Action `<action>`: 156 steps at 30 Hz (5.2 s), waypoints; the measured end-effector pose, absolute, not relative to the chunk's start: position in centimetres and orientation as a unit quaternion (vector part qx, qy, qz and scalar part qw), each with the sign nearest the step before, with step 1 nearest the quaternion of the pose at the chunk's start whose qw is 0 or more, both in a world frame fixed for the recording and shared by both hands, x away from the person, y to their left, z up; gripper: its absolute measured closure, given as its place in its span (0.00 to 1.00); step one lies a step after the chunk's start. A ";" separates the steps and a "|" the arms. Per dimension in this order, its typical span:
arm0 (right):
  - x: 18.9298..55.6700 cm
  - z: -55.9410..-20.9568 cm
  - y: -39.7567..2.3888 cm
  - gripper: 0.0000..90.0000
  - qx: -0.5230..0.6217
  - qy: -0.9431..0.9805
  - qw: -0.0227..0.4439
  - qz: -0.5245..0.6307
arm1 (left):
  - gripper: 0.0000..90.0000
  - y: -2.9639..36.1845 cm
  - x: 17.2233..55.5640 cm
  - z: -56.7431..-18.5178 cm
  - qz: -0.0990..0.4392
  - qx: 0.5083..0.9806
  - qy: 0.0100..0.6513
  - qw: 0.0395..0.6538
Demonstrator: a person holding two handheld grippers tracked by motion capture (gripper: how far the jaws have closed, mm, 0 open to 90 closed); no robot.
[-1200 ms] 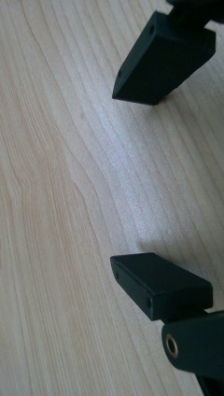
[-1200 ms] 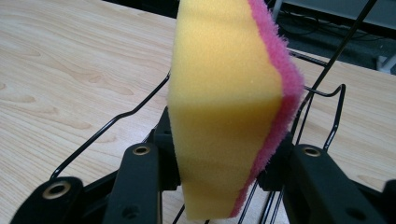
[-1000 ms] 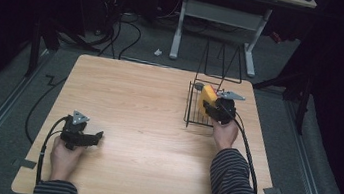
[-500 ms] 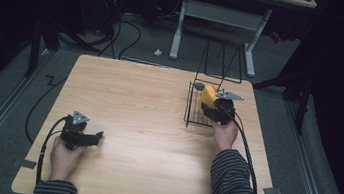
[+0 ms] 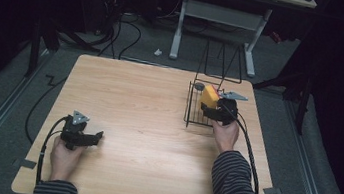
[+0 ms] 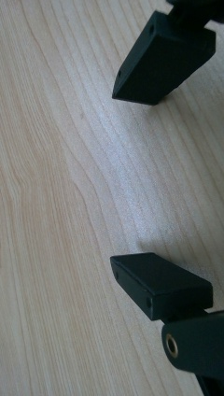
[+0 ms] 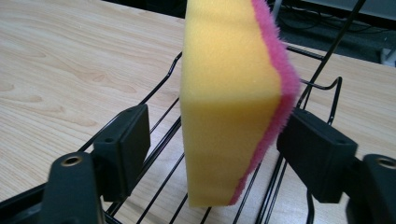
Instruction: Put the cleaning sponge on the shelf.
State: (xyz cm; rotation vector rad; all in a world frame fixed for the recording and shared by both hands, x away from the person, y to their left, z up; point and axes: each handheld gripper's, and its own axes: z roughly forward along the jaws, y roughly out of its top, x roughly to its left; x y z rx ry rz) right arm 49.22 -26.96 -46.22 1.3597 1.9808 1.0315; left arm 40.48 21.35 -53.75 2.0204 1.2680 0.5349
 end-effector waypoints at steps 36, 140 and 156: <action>44.8 -43.7 -29.6 0.17 0.495 0.711 0.264 0.425 | 0.19 21.3 40.5 -53.8 0.206 0.777 0.488 0.341; 34.6 -47.8 -35.0 0.34 0.532 0.659 0.264 0.462 | 0.19 21.3 40.5 -53.7 0.206 0.777 0.488 0.341; 35.8 -49.4 -35.1 0.34 0.549 0.669 0.261 0.428 | 0.19 21.3 40.5 -53.7 0.206 0.777 0.488 0.341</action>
